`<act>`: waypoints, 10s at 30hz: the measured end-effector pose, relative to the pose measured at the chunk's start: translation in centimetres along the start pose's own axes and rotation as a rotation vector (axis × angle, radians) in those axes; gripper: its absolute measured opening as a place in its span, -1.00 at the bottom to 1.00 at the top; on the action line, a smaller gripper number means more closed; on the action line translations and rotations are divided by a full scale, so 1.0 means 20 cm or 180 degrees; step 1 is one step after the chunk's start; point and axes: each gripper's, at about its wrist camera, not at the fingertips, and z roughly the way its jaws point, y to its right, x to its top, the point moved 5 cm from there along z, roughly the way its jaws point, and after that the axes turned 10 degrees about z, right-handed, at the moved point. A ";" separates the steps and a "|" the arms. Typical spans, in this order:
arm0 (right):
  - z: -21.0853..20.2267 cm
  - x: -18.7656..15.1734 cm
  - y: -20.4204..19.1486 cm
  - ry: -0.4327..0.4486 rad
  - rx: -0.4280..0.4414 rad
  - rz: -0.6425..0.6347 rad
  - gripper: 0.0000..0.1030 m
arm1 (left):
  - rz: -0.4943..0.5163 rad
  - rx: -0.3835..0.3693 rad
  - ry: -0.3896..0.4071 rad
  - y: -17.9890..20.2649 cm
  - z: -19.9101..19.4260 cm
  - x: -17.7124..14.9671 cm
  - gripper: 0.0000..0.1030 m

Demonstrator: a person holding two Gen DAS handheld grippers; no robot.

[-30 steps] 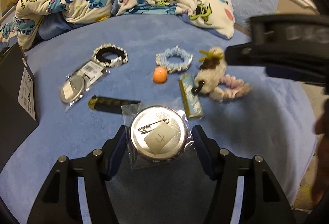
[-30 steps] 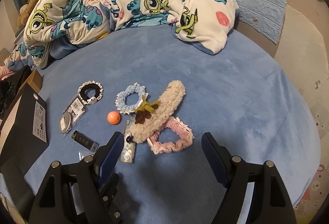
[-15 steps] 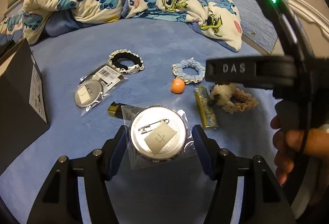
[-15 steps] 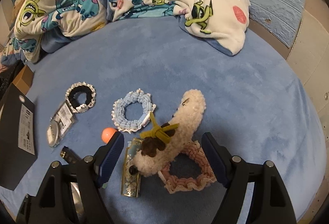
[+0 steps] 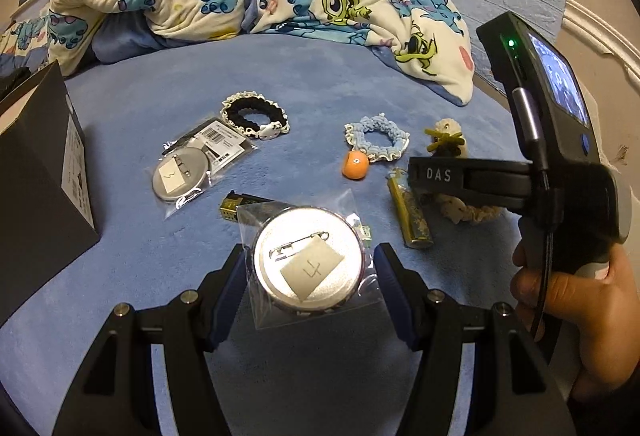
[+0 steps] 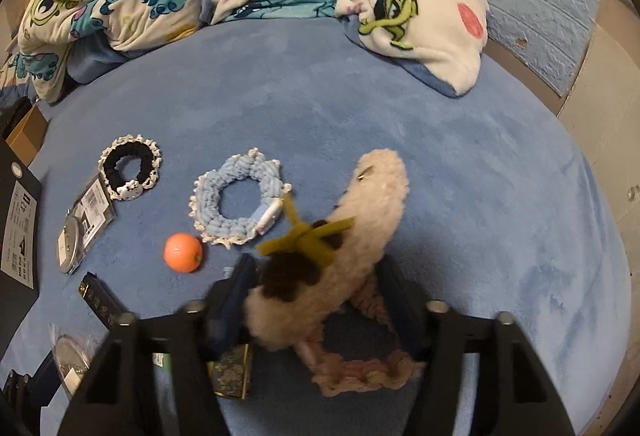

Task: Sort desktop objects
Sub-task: 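Close the right gripper on the cream fuzzy plush clip with yellow bow, then carry the badge with the left gripper while the right gripper carries the plush clip to the box, then open both grippers to drop the badge and plush clip into the box, then withdraw both grippers from the box toward the remaining items, then close the right gripper on the pink-and-white ruffled scrunchie, then lower the left gripper onto the blue floral lighter and close, then carry the lighter with the left gripper while the right gripper carries the scrunchie to the box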

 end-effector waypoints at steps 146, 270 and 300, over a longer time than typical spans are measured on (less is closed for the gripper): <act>-0.75 -0.05 -0.86 0.0306 0.0955 -0.0510 0.68 | -0.0629 0.0859 0.0298 -0.87 -0.70 0.10 0.99; -0.29 -0.08 0.51 0.0313 0.0331 0.0655 -0.73 | 0.0427 -0.0389 -0.0453 0.28 0.31 0.16 -0.55; -0.40 -0.06 0.30 0.0392 0.0383 0.0339 -0.90 | 0.0112 -0.0076 -0.0106 -0.13 -0.10 0.25 -0.56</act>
